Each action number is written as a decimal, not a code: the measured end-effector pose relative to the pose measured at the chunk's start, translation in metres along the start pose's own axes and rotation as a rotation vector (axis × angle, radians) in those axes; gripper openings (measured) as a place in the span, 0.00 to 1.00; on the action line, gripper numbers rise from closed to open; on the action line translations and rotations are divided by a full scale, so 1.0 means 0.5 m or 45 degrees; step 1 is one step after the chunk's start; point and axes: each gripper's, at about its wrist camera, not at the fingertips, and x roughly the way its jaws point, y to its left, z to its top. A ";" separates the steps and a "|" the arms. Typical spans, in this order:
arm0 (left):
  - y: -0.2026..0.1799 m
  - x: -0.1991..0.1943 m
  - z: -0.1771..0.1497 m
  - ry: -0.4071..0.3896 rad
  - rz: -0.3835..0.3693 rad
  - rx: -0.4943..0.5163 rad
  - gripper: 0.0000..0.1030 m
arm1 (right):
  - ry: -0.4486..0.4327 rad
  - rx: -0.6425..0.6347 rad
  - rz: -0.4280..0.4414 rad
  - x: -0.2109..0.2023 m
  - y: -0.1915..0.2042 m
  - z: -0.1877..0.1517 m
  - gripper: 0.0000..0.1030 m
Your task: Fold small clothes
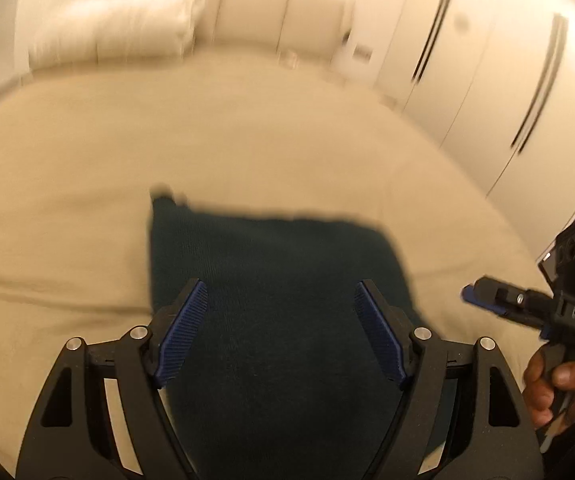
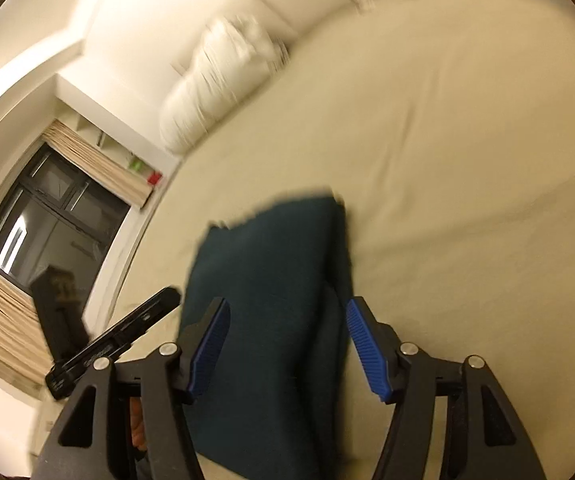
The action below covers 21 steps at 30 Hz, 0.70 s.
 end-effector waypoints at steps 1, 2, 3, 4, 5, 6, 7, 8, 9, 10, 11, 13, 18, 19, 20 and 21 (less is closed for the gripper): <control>-0.014 -0.041 0.008 -0.085 0.033 0.033 0.74 | -0.052 -0.043 -0.014 -0.027 0.019 0.002 0.68; -0.026 -0.076 0.014 -0.153 0.053 0.060 0.79 | -0.108 -0.091 -0.028 -0.053 0.035 0.014 0.69; -0.039 -0.111 0.019 -0.218 0.064 0.082 0.84 | -0.170 -0.143 -0.038 -0.082 0.063 0.022 0.73; -0.050 -0.148 0.024 -0.289 0.076 0.104 0.96 | -0.234 -0.195 -0.047 -0.112 0.094 0.024 0.79; -0.064 -0.190 0.028 -0.370 0.088 0.128 1.00 | -0.285 -0.232 -0.052 -0.135 0.117 0.026 0.82; -0.077 -0.234 0.030 -0.458 0.093 0.156 1.00 | -0.349 -0.277 -0.049 -0.166 0.144 0.026 0.88; -0.074 -0.260 0.040 -0.509 0.100 0.167 1.00 | -0.411 -0.316 -0.036 -0.192 0.171 0.027 0.95; -0.083 -0.291 0.045 -0.554 0.113 0.170 1.00 | -0.481 -0.352 -0.022 -0.221 0.197 0.024 0.98; -0.089 -0.318 0.049 -0.578 0.122 0.166 1.00 | -0.556 -0.379 -0.018 -0.248 0.222 0.021 1.00; -0.091 -0.345 0.056 -0.587 0.120 0.146 1.00 | -0.646 -0.403 -0.016 -0.278 0.246 0.016 1.00; -0.091 -0.358 0.062 -0.583 0.116 0.127 1.00 | -0.731 -0.428 -0.016 -0.309 0.268 0.011 1.00; -0.089 -0.376 0.071 -0.573 0.101 0.109 1.00 | -0.821 -0.462 -0.030 -0.342 0.304 0.007 1.00; -0.114 -0.415 0.038 -0.494 0.063 0.067 1.00 | -0.803 -0.539 -0.078 -0.369 0.352 -0.003 1.00; -0.120 -0.410 0.032 -0.468 0.078 0.076 1.00 | -0.754 -0.546 -0.073 -0.362 0.354 -0.008 1.00; -0.124 -0.406 0.026 -0.445 0.097 0.091 1.00 | -0.698 -0.547 -0.081 -0.348 0.355 -0.010 1.00; -0.129 -0.395 0.017 -0.411 0.127 0.113 1.00 | -0.638 -0.537 -0.108 -0.329 0.352 -0.015 1.00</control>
